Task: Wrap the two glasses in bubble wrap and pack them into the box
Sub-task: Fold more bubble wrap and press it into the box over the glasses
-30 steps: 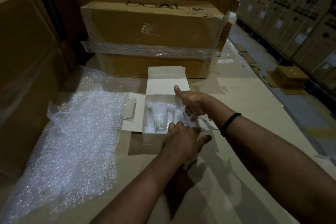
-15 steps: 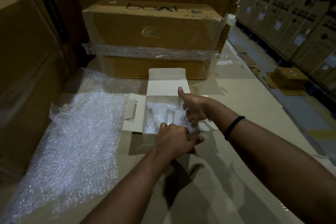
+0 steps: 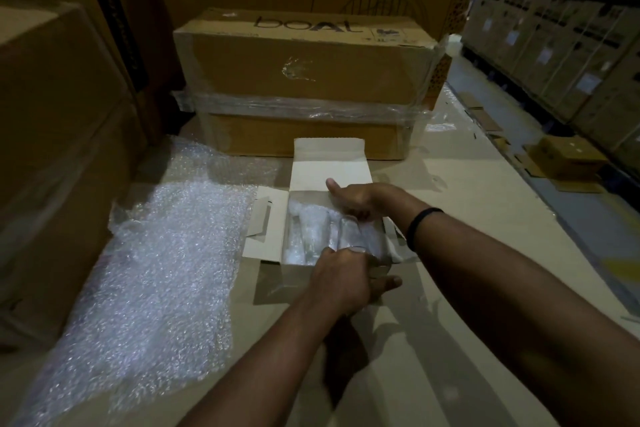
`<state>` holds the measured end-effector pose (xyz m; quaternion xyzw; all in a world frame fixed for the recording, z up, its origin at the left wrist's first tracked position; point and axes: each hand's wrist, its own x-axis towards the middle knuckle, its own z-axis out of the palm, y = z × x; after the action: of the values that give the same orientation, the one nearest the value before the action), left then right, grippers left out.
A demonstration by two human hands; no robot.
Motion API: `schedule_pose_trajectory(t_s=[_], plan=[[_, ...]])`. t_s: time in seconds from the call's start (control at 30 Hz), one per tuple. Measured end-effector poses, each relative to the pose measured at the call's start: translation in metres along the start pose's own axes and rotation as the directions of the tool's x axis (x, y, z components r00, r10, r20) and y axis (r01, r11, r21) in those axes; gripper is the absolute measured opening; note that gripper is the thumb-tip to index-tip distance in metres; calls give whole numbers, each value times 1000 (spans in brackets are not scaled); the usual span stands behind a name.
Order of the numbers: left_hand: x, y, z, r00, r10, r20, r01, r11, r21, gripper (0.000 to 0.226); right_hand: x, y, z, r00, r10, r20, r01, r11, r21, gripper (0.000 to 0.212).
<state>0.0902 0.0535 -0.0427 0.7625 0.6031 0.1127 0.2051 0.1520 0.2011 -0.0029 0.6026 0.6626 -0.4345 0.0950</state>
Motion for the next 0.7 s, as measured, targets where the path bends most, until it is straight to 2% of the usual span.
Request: schedule_pose_trajectory(t_s=[0.07,0.13,0.2,0.27,0.33,0.43,0.57,0.63,0.7], plan=[[-3,-4,-3,999,-5,42,4,1000,25,50,-2,-5,-5,1000,29,10,-28,998,-58,96],[-11,-12,-9,999,20,-32,-16,991,132,51,-2,-13,-12,1000,15,-16,-17,984,-179,95],[-22,-21,-16,981,28,-190,30,954,299,51,-3,-25,-14,993,-101,-65,76,949,-305,88],[-30,-30,-24,968,-81,-237,173,902,397,60,0,-35,-7,974,-223,-30,198,913,-356,89],[-32,-34,-31,959,-227,-169,280,849,448,77,6,-40,4,954,-297,37,289,882,-373,90],[-29,-34,-34,947,-311,-79,307,807,505,97,18,-43,19,948,-307,88,319,886,-337,88],[-27,-30,-35,940,-339,-38,314,819,480,103,26,-52,28,954,-231,190,277,922,-270,92],[-28,-30,-36,943,-333,-26,302,818,490,99,22,-58,26,969,-161,186,212,930,-301,100],[-31,-32,-37,946,-323,-31,297,827,478,94,15,-62,22,976,-154,151,193,935,-297,102]])
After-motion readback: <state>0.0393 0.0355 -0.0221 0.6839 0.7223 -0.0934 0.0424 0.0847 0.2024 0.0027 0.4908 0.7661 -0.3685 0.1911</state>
